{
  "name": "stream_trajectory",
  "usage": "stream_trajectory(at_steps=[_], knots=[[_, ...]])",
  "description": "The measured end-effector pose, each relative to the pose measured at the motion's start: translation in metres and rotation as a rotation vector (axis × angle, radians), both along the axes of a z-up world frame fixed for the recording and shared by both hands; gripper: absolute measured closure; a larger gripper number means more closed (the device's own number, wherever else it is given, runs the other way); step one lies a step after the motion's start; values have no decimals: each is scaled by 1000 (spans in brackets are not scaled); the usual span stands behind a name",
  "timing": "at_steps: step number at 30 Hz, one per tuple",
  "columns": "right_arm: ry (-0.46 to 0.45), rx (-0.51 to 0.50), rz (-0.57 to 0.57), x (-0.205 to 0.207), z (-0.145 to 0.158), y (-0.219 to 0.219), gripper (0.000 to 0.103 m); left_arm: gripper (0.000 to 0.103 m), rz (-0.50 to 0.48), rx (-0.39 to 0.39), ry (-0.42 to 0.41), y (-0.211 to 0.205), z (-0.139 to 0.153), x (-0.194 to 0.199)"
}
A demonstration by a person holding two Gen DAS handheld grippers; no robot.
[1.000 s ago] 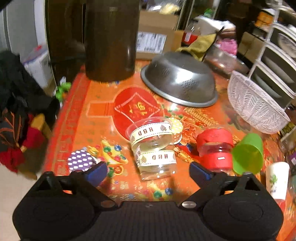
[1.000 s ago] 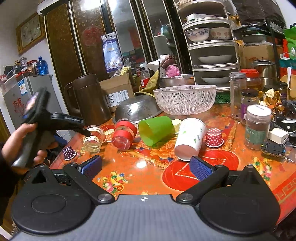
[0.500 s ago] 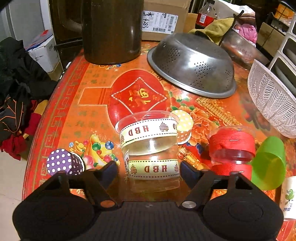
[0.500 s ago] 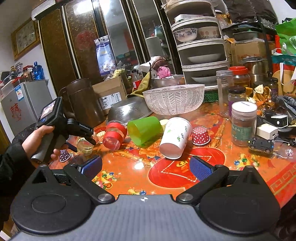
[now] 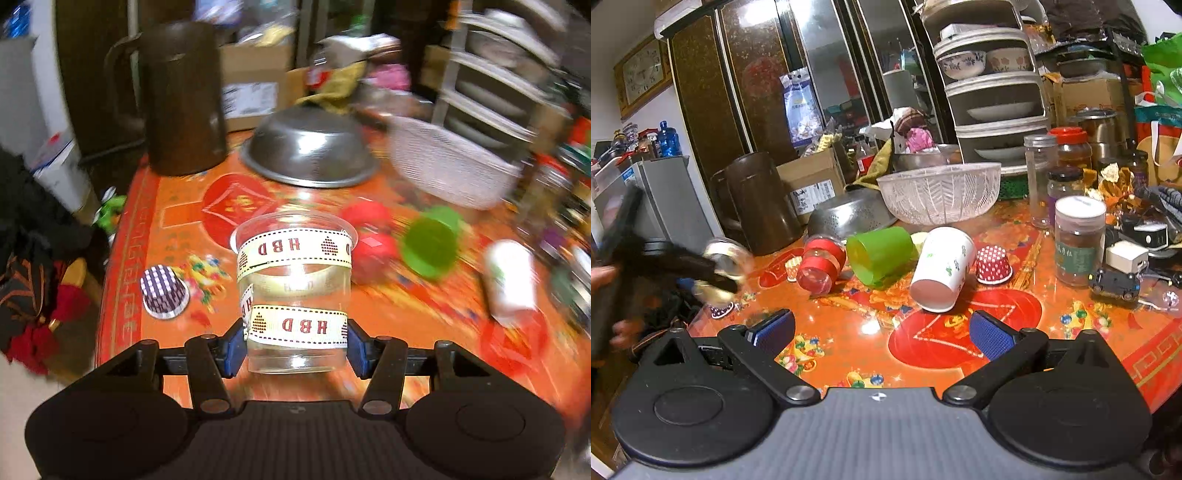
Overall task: Flip cup upright
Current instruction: 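Lift the clear HBD cup with the left tool toward the right tool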
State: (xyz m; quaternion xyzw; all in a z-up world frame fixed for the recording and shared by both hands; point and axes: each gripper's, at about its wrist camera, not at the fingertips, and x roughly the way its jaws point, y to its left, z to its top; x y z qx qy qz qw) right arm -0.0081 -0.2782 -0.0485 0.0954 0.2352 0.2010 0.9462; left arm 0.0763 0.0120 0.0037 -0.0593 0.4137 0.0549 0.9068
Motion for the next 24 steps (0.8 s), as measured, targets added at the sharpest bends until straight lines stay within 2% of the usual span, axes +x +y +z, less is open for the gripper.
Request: stream_trajectory(at_steps=[4,8,11,14,18,24], knots=[[30,1,-13,-1,-8,-1,1,45,-85,-2,-53,-19,12,-55],[64,5,-21,-2,-16,-3,1,45,-119,-48,-72,-35,5,-85],[102,8,-28,-3,-21,-3,1,46,-133,-97,-59,-46,-12,-93],[129,9,-25,-6,-23,-2,1,46,-169,-148,-5,-60,-33,-92],[171,-3,-26,-7,-25,0,1,46,-195,-171,36,-73,-50,-87],[302,63,9,2,-25,5,1,46,-241,-189,60,-90,-61,-96]])
